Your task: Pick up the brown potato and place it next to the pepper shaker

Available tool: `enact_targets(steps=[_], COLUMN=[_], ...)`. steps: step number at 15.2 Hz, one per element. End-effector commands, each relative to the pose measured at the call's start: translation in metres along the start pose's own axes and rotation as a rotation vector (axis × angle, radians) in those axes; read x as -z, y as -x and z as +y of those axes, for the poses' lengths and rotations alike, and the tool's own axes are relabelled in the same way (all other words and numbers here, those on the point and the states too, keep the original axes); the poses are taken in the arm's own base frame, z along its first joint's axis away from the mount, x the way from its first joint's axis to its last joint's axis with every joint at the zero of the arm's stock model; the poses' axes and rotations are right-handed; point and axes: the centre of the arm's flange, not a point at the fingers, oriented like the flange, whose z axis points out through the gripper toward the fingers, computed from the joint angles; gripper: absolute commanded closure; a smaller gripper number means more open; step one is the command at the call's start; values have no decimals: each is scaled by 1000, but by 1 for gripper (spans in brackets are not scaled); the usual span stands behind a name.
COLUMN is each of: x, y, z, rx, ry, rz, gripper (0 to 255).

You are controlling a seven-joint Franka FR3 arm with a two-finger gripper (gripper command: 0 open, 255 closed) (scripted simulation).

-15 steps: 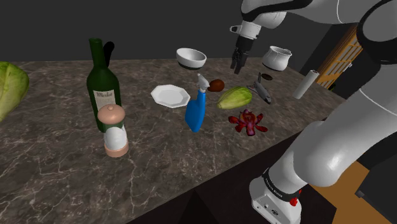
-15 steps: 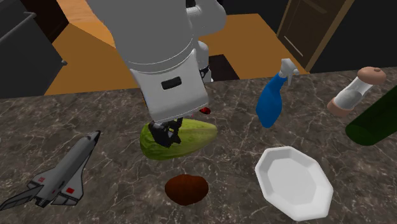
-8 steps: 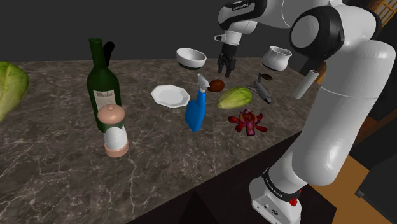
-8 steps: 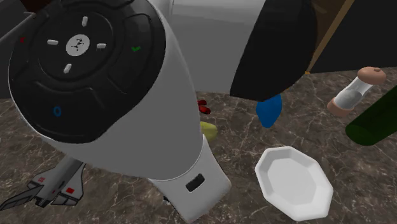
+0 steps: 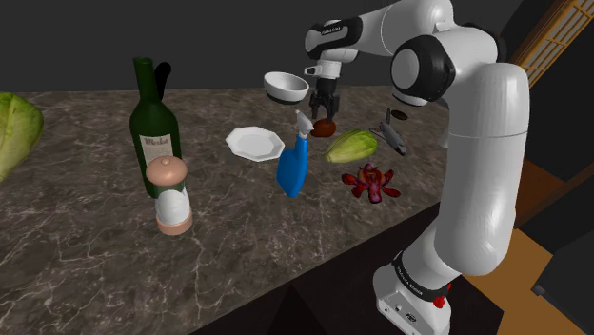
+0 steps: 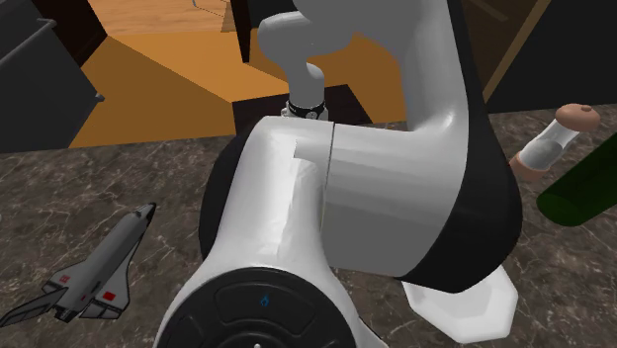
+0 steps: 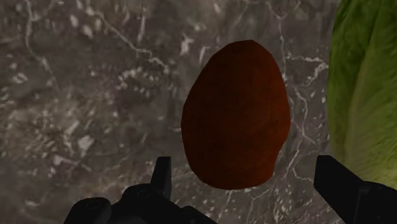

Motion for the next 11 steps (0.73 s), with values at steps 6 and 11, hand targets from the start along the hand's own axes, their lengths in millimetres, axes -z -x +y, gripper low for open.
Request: enact_targets(steps=[6,11], x=[-30,-30], y=[0,0], z=[3,3], rx=[4,4], ry=[-1,-1], rz=[-1,-1], gripper=[0,0])
